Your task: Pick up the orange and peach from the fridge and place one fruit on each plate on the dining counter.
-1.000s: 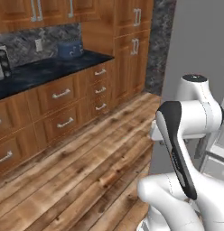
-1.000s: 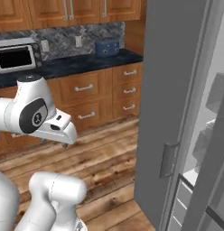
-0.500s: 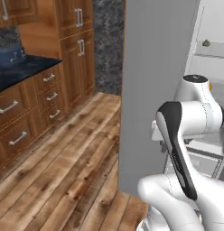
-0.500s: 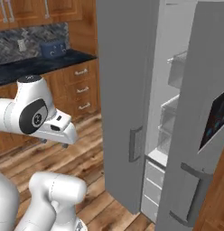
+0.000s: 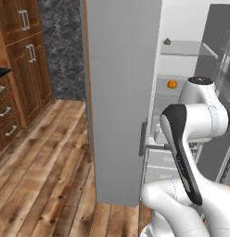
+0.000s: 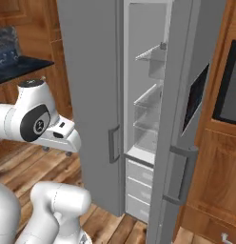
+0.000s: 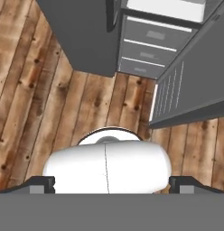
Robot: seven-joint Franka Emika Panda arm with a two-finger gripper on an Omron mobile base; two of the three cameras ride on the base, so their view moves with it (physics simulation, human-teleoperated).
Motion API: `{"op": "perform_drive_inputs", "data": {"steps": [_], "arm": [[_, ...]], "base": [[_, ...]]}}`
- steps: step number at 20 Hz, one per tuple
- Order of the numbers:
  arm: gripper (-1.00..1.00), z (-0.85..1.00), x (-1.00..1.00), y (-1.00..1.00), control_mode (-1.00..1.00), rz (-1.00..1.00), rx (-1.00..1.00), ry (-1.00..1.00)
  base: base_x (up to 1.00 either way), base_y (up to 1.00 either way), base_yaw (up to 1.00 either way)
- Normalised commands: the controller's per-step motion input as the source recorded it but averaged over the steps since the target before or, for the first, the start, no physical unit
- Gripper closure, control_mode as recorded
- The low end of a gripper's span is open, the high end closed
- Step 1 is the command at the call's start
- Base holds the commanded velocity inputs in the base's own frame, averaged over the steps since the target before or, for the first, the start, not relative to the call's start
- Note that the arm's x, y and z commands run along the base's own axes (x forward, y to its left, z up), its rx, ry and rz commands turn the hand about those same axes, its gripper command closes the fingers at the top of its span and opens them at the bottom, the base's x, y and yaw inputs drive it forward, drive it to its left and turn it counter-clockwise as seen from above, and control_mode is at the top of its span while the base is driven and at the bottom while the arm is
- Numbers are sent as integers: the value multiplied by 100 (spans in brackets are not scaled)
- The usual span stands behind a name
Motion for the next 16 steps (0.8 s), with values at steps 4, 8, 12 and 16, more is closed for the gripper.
{"op": "perform_drive_inputs", "data": {"steps": [4, 8, 12, 16], "arm": [[-100, 0, 0, 0, 100, 0, 0, 0], [-100, 0, 0, 0, 100, 0, 0, 0], [-100, 0, 0, 0, 100, 0, 0, 0], [-100, 0, 0, 0, 100, 0, 0, 0]], "base": [[4, 17, -43], [9, 21, -40], [17, 29, -30], [6, 21, -32]]}}
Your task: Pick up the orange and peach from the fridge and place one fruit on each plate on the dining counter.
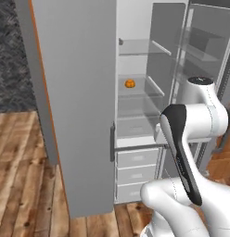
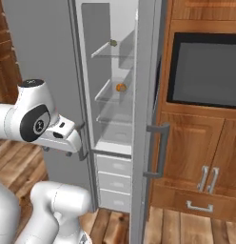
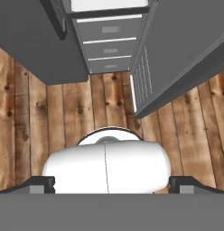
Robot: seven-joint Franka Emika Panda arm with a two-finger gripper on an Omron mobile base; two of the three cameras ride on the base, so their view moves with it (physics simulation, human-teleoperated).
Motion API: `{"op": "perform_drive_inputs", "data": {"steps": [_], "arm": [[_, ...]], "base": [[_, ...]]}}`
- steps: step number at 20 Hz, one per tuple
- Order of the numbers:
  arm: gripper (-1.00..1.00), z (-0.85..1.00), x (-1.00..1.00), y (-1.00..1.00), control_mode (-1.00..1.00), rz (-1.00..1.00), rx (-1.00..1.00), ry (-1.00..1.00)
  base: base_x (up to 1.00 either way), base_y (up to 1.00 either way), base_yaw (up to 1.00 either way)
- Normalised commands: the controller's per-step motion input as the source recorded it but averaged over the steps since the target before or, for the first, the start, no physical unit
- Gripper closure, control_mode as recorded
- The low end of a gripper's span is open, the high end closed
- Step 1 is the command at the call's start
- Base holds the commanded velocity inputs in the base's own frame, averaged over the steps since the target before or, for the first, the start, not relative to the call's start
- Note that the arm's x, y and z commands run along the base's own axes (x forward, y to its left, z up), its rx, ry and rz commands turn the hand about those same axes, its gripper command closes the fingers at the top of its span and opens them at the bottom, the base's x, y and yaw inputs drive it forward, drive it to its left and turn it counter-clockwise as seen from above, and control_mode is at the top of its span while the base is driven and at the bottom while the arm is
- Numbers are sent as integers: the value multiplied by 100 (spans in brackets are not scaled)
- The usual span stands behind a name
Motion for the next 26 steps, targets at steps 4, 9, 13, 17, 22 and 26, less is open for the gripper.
{"op": "perform_drive_inputs", "data": {"steps": [4, 9, 13, 17, 22, 26], "arm": [[-100, 0, 0, 0, 100, 0, 0, 0], [-100, 0, 0, 0, 100, 0, 0, 0], [-100, 0, 0, 0, 100, 0, 0, 0], [-100, 0, 0, 0, 100, 0, 0, 0], [-100, 0, 0, 0, 100, 0, 0, 0], [-100, 0, 0, 0, 100, 0, 0, 0]], "base": [[9, 23, -26], [7, 28, -21], [6, 33, -19], [15, 23, -12], [24, 14, -3], [21, 51, -10]]}}
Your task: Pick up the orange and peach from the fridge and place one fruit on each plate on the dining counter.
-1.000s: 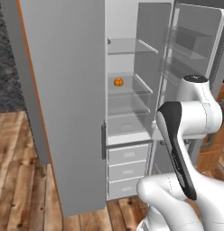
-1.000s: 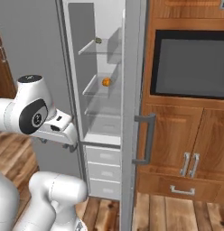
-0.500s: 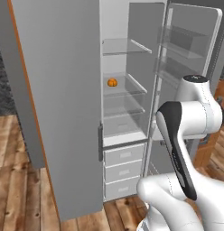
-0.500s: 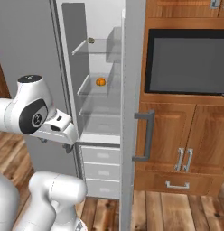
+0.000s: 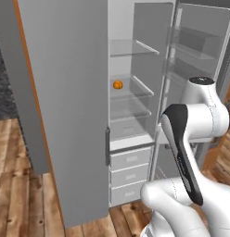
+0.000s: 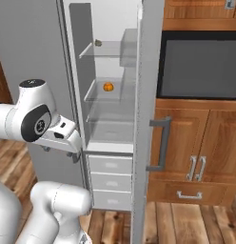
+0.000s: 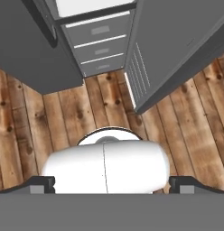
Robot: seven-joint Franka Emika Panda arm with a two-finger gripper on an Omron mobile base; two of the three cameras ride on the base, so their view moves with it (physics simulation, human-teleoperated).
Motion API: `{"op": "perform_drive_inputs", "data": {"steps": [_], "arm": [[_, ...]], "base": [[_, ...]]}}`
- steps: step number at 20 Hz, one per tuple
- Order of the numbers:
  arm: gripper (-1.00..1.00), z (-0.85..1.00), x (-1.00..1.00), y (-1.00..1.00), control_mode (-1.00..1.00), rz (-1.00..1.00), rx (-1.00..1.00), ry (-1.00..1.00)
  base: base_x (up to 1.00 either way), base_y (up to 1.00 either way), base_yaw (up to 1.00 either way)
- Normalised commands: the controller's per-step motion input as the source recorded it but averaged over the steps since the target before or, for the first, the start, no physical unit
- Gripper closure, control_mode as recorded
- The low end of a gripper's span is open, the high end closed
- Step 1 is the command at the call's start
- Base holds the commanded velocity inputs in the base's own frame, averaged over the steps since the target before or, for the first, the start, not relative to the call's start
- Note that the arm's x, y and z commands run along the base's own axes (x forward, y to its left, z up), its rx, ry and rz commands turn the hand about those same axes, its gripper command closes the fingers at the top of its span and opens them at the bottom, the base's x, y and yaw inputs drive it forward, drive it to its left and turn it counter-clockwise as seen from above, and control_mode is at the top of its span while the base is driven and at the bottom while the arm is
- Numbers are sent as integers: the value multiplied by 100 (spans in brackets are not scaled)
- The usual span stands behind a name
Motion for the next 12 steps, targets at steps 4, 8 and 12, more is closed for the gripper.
{"op": "perform_drive_inputs", "data": {"steps": [4, 8, 12], "arm": [[-100, 0, 0, 0, 100, 0, 0, 0], [-100, 0, 0, 0, 100, 0, 0, 0], [-100, 0, 0, 0, 100, 0, 0, 0]], "base": [[29, 42, -11], [46, 3, -3], [45, -4, 0]]}}
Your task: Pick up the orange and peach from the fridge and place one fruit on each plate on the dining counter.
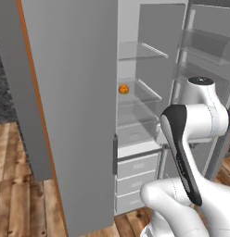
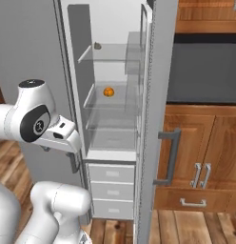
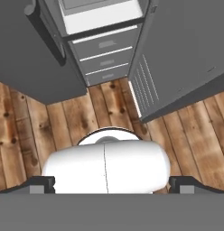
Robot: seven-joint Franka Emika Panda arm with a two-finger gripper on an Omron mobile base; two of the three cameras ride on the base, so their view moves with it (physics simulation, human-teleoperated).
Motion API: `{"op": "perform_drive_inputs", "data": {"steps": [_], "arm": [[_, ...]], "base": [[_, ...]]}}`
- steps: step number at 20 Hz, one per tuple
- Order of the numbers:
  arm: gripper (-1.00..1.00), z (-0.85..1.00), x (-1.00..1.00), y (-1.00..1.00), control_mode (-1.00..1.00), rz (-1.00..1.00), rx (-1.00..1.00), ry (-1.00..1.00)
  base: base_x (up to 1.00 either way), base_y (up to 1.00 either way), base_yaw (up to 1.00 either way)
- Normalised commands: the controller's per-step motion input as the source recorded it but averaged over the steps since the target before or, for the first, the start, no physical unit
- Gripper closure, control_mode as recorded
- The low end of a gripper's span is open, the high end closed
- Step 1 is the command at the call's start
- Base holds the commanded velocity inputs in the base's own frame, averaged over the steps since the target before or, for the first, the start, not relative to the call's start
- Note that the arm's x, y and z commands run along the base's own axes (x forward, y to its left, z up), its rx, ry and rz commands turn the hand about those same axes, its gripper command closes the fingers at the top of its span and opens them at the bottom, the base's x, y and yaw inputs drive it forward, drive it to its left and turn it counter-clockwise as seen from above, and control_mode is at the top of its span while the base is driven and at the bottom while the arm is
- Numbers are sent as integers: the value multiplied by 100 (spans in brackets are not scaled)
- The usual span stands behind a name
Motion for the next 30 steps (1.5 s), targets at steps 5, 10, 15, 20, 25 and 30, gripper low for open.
{"op": "perform_drive_inputs", "data": {"steps": [5, 10, 15, 20, 25, 30], "arm": [[-100, 0, 0, 0, 100, 0, 0, 0], [-100, 0, 0, 0, 100, 0, 0, 0], [-100, 0, 0, 0, 100, 0, 0, 0], [-100, 0, 0, 0, 100, 0, 0, 0], [-100, 0, 0, 0, 100, 0, 0, 0], [-100, 0, 0, 0, 100, 0, 0, 0]], "base": [[40, -6, 0], [41, -15, 0], [15, -17, 0], [3, -23, 5], [11, -33, 15], [0, -23, 16]]}}
